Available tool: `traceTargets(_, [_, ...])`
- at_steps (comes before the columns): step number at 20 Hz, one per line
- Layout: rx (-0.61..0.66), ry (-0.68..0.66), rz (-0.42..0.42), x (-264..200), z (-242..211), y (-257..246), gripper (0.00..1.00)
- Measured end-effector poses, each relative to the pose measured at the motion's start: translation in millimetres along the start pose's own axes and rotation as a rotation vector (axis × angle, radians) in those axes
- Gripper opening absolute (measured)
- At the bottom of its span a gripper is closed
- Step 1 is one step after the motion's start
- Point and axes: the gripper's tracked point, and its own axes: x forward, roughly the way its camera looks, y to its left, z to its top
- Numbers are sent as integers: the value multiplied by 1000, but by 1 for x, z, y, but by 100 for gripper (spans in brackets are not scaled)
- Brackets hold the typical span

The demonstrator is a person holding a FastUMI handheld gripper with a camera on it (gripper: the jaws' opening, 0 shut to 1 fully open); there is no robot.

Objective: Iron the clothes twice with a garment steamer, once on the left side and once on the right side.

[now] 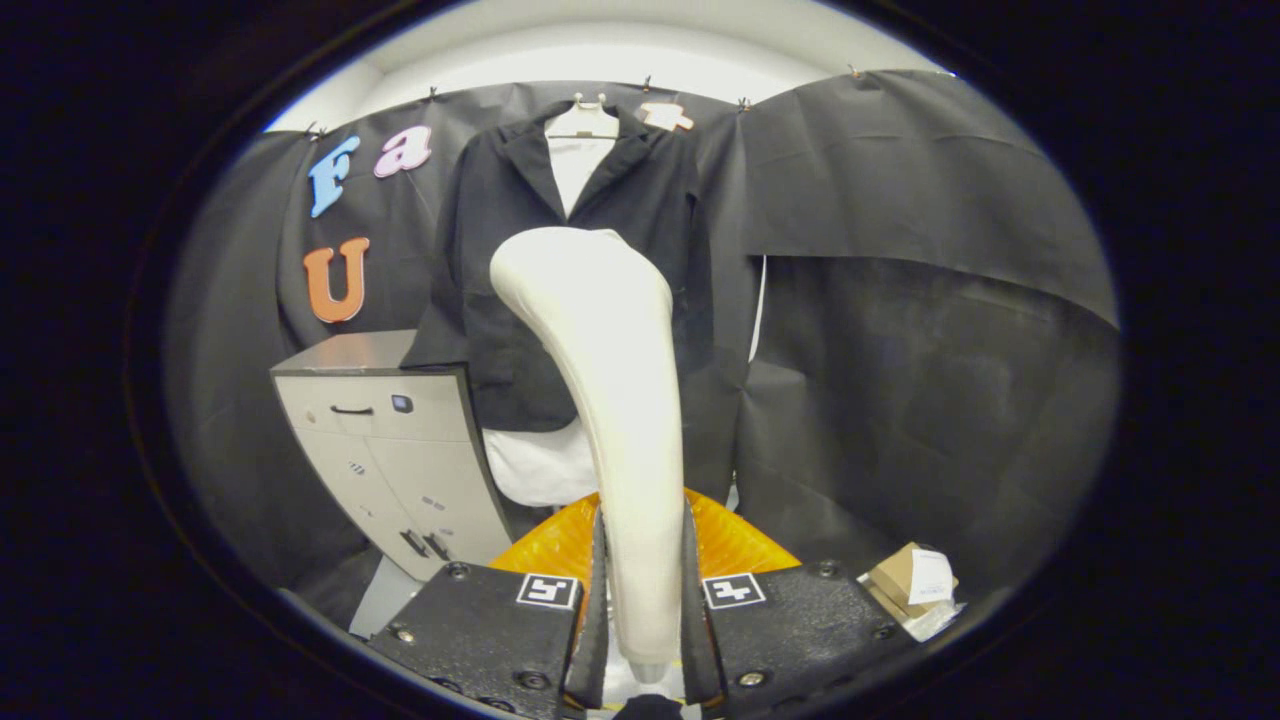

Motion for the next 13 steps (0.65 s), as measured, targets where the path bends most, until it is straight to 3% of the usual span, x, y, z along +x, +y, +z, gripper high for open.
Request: traceTargets(13, [-44,35,95,-62,-26,-20,32])
